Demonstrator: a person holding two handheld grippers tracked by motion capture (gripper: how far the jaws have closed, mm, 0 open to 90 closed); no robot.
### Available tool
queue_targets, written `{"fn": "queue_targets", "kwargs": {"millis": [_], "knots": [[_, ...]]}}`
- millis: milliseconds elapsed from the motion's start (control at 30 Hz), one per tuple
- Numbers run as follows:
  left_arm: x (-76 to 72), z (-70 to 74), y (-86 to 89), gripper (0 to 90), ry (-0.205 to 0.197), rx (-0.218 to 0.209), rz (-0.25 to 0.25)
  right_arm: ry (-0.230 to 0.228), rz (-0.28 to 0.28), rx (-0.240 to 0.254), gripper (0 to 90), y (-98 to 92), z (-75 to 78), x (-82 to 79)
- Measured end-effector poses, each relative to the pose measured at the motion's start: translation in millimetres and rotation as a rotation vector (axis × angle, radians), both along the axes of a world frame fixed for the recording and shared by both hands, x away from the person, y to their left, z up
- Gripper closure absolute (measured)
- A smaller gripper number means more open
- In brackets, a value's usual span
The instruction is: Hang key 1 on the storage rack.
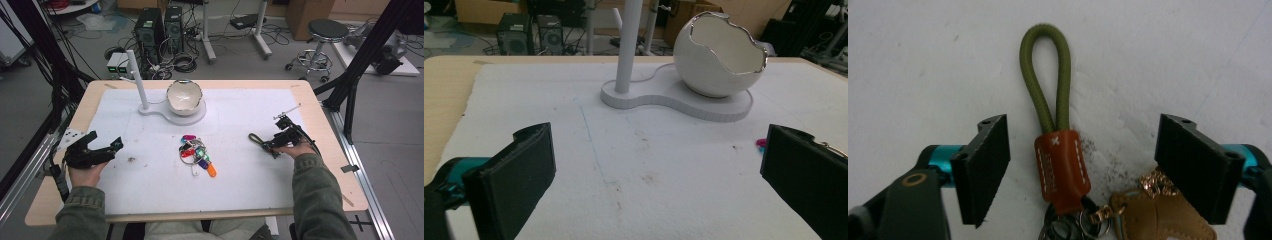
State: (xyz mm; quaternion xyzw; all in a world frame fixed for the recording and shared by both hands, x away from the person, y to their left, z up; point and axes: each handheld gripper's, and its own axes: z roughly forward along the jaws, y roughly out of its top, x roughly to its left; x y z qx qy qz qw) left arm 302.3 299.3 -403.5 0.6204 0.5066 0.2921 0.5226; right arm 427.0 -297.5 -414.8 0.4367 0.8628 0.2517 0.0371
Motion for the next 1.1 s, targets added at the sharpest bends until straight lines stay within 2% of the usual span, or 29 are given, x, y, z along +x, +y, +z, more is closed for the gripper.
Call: {"fn": "queue_targets", "kwargs": {"millis": [67,167,200,233,267,367,400,433,467,533,767,967,1100], "knots": [[0.1,-0.1,-0.1,1.7,-0.001,0.0,0.0,0.014,0.002,-0.002,26.5,-0.2,0.2,-0.3],[0.1,-0.1,0.0,1.7,-0.001,0.001,0.001,0.031,0.009,0.005,33.3,-1.1,-0.8,-0.1],[0.1,-0.1,-0.1,1.7,0.0,0.001,0.0,0.036,0.013,0.004,39.5,-0.9,-1.5,0.2],[0.1,-0.1,-0.1,1.7,0.0,0.001,0.0,0.036,0.013,0.004,39.5,-0.9,-1.5,0.2],[0.2,-0.2,0.0,1.7,0.0,0.002,0.0,0.039,0.015,0.005,45.1,0.7,-2.0,0.3],[0.5,-0.4,-0.3,1.7,0.002,0.002,-0.002,0.035,-0.003,-0.027,54.2,4.2,-2.1,-0.6],[0.5,-0.4,-0.3,1.7,0.002,0.002,-0.003,0.035,-0.003,-0.027,54.2,4.2,-2.1,-0.6],[0.5,-0.4,-0.4,1.7,0.001,0.002,-0.002,0.037,-0.01,-0.026,63.9,3.8,-1.7,-0.5],[0.4,-0.4,-0.4,1.7,0.0,0.002,-0.002,0.043,-0.013,-0.03,67.2,4.5,-1.3,-1.4],[0.5,-0.4,-0.2,1.7,0.0,0.003,-0.003,0.017,0.002,-0.065,71.3,7.9,-0.2,-4.3],[0.6,-0.5,-0.3,1.7,0.001,0.002,-0.003,0.01,0.002,-0.083,72.8,10.8,1.6,-6.8],[0.3,-0.4,0.1,1.7,-0.001,-0.001,-0.003,0.018,-0.011,-0.055,73.0,7.7,4.2,-7.4],[0.5,-0.4,0.2,1.7,-0.002,-0.002,-0.003,0.006,-0.022,-0.018,73.1,4.4,9.2,-9.2]]}}
